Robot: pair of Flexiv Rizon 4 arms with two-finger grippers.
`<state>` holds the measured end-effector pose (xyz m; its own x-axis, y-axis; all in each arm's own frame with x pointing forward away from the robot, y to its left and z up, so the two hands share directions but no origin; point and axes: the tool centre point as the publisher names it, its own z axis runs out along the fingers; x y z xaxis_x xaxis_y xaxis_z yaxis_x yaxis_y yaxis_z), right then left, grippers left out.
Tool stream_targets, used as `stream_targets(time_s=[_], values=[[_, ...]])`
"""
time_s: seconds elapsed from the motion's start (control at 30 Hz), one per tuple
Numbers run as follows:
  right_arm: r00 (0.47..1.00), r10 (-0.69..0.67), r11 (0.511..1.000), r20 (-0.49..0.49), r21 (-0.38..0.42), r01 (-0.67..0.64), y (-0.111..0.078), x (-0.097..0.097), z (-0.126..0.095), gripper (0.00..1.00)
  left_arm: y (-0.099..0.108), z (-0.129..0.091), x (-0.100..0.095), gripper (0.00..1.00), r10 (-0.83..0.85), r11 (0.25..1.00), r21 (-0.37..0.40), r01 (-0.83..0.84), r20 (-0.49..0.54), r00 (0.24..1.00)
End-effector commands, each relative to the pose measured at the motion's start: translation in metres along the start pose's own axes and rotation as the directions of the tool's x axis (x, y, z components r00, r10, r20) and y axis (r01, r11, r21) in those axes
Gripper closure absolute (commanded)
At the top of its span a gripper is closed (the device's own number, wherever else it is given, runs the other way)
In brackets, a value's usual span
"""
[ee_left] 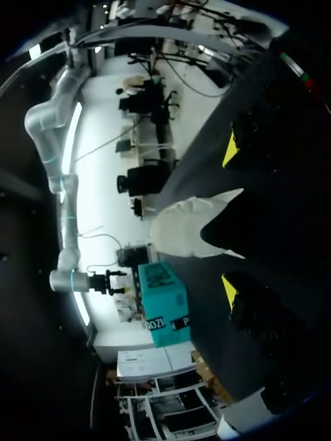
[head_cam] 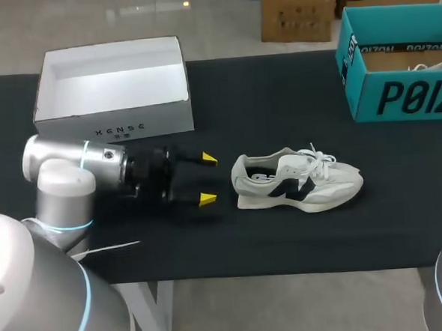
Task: Take the shoe out of the shoebox, open the shoe tongue, remove and reinsert the insole, then place the shoe into the shoebox
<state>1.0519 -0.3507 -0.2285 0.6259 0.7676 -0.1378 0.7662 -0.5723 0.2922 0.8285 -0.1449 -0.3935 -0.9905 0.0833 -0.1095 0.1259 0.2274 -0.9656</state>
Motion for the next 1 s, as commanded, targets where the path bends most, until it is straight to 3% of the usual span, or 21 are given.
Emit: stream_targets(time_s=[0.03, 1.0], values=[[1.0, 0.001, 1.0, 0.0, 0.0, -0.001, 0.0, 0.0, 0.0, 0.0, 0.003, 0.01, -0.006, 0.0, 0.001, 1.0, -0.012, -0.001, -0.008, 1.0], [1.0, 0.001, 1.0, 0.0, 0.0, -0.001, 0.0, 0.0, 0.0, 0.0, 0.019, 0.064, -0.015, 0.0, -0.004, 0.997, -0.072, 0.0, -0.051, 0.999]])
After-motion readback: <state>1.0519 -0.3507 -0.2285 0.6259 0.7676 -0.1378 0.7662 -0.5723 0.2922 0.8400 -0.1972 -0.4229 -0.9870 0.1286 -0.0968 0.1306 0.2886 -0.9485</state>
